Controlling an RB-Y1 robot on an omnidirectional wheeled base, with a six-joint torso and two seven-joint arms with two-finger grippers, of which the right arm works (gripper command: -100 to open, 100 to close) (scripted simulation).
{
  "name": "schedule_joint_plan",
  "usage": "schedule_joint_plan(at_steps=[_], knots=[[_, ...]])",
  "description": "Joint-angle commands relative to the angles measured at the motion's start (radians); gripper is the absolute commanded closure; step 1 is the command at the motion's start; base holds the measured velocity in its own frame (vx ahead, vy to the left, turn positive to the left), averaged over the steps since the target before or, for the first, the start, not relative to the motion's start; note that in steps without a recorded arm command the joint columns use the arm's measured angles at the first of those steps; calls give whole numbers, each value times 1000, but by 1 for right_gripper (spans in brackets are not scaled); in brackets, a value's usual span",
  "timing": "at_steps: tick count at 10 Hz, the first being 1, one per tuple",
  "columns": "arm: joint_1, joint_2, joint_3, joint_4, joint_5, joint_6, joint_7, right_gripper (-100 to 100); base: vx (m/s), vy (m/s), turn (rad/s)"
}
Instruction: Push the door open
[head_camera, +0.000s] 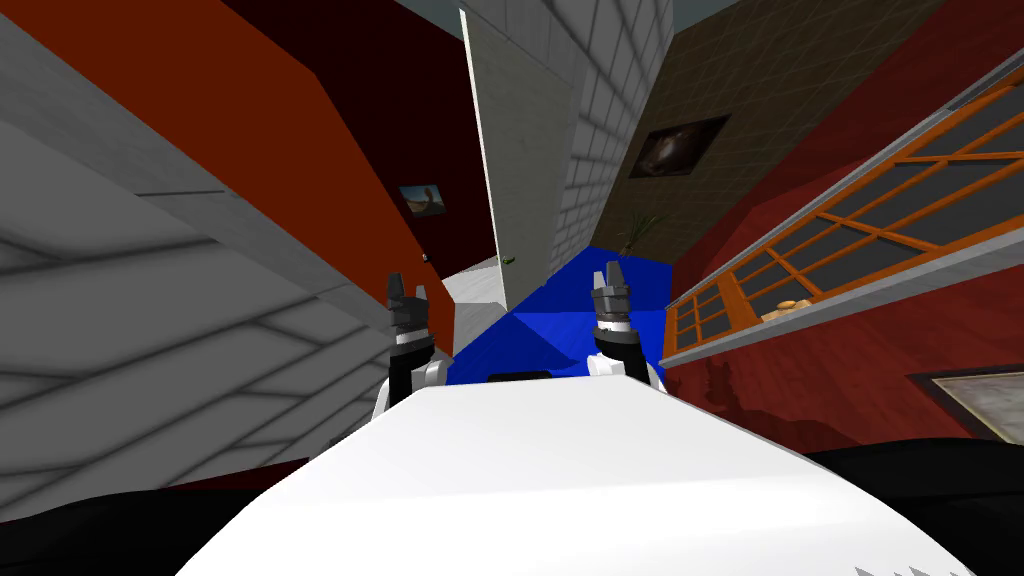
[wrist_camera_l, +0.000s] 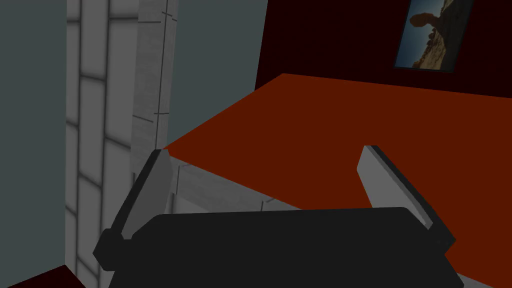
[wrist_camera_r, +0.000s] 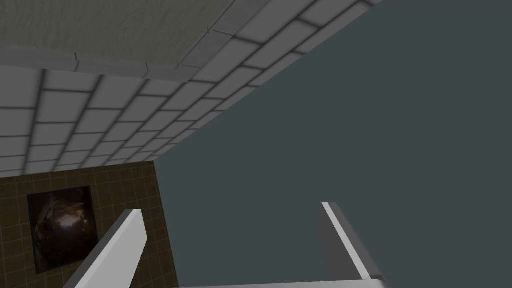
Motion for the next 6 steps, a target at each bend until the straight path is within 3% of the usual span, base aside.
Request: schedule_joint_plan(at_steps=[1, 6], knots=[[-14, -8, 19, 34, -3, -6, -7, -100, 194, 16, -28], [-53, -26, 72, 129, -11, -23, -26, -100, 139, -31, -9]])
